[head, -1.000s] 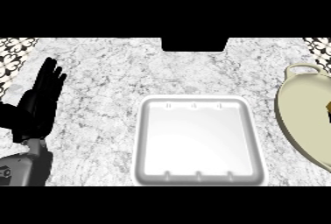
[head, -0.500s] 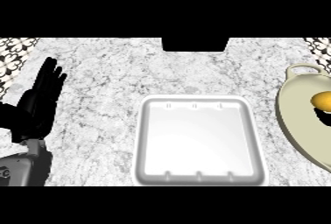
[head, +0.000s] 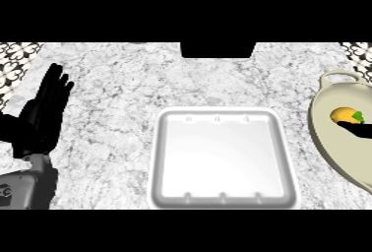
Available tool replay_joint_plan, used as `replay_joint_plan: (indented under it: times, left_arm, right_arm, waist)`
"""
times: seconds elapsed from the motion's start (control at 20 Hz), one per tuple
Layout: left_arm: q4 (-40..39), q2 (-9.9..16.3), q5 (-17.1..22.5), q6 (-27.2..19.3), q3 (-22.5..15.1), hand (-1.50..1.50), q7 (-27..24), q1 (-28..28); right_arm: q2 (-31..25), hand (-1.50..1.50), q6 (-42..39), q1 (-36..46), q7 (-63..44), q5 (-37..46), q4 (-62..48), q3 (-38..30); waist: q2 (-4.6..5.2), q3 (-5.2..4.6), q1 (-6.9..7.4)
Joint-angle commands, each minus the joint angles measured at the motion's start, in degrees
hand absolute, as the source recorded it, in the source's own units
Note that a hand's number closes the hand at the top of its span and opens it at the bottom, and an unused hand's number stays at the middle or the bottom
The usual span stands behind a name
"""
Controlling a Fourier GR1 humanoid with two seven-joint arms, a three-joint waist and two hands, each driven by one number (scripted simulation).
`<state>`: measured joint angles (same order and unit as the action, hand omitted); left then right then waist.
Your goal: Pick the lemon from the tray and place it in the pot
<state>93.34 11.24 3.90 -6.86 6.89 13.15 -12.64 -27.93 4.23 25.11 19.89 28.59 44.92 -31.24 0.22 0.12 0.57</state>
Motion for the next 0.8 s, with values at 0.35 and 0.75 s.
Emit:
replay_joint_plan:
  times: [0.35, 0.75]
  left_arm:
    - [2.4, 1.2, 0.1, -0.7, 0.7, 0.00, 5.5, -2.4]
    - [-2.1, 0.5, 0.3, 1.6, 1.8, 0.00, -2.8, 0.4]
  right_arm:
    - [-5.7, -1.50, -12.4, 1.8, 7.1, -18.2, -7.3, -12.5]
    - [-20.2, -1.50, -24.2, -2.6, 15.5, -22.1, -21.5, -16.1]
  waist:
    - [-0.27, -0.07, -0.72]
    - [0.05, -0.01, -0.18]
